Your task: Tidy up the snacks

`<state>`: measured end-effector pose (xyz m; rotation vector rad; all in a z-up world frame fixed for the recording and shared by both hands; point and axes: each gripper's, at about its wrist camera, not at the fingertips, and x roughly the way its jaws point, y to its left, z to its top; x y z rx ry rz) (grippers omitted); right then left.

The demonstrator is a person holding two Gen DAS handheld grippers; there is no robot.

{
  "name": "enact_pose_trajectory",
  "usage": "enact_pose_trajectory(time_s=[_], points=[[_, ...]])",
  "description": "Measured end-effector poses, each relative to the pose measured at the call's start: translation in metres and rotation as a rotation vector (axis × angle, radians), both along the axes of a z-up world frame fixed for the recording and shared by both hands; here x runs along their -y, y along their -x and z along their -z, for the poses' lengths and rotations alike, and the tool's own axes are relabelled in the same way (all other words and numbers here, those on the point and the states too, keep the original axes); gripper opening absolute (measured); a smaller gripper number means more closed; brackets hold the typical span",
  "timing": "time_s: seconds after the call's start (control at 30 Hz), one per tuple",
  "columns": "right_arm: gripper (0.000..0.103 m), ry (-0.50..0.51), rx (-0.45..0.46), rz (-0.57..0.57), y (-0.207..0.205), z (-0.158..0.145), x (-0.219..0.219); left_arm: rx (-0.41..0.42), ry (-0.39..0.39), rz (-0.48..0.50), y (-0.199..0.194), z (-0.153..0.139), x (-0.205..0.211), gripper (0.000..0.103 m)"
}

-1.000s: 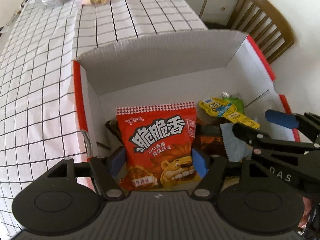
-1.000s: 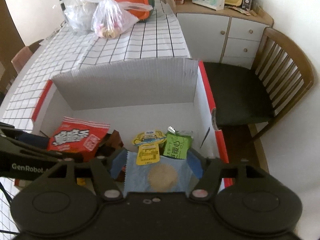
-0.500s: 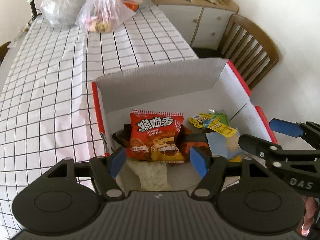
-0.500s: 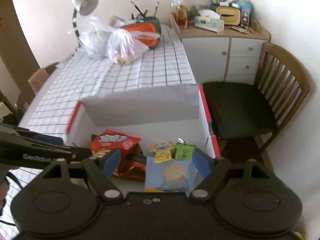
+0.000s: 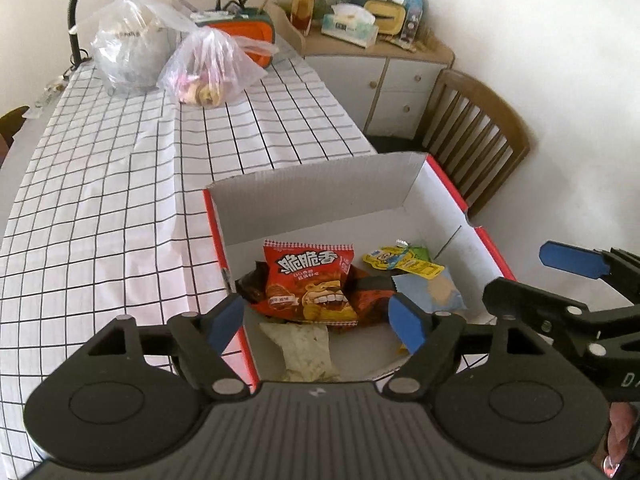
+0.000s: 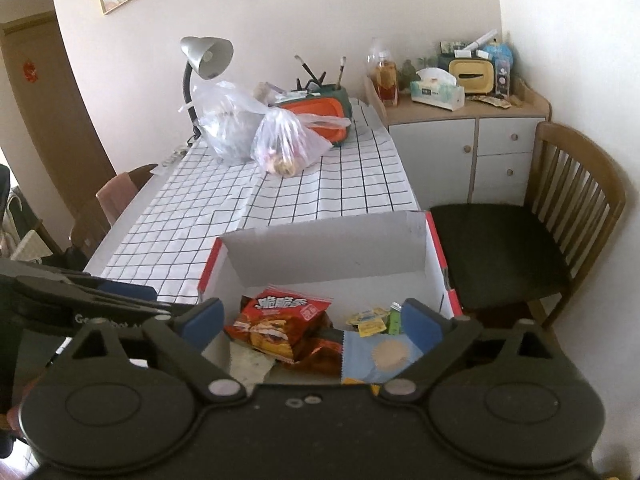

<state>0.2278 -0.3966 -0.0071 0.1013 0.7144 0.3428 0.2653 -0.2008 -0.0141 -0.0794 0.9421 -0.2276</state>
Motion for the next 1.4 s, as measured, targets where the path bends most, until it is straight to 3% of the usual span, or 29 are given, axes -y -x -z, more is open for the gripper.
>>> enact_pose_trajectory(time_s=[0.07, 0.23, 0.37, 0.8, 1.4], points=[[0.102, -0.003, 0.009, 0.007, 0.005, -0.002, -0.001, 0.017, 0.011, -0.006, 0.005, -0.003, -0.005, 0.084], [0.103, -0.015, 0.037, 0.03, 0.018, -0.006, -0.001, 0.05, 0.039, -0.022, 0.018, -0.007, -0.016, 0.088], [0.103, -0.037, 0.048, 0.039, 0.025, -0.008, 0.0, 0.079, 0.059, -0.028, 0.028, -0.009, -0.023, 0.099], [0.103, -0.073, 0.154, 0.035, 0.065, -0.005, -0.01, 0.114, 0.053, -0.052, 0.058, -0.012, -0.035, 0.1], [0.103, -0.032, 0.163, 0.102, 0.072, 0.0, -0.02, 0.139, 0.01, -0.073, 0.084, -0.014, -0.037, 0.1]])
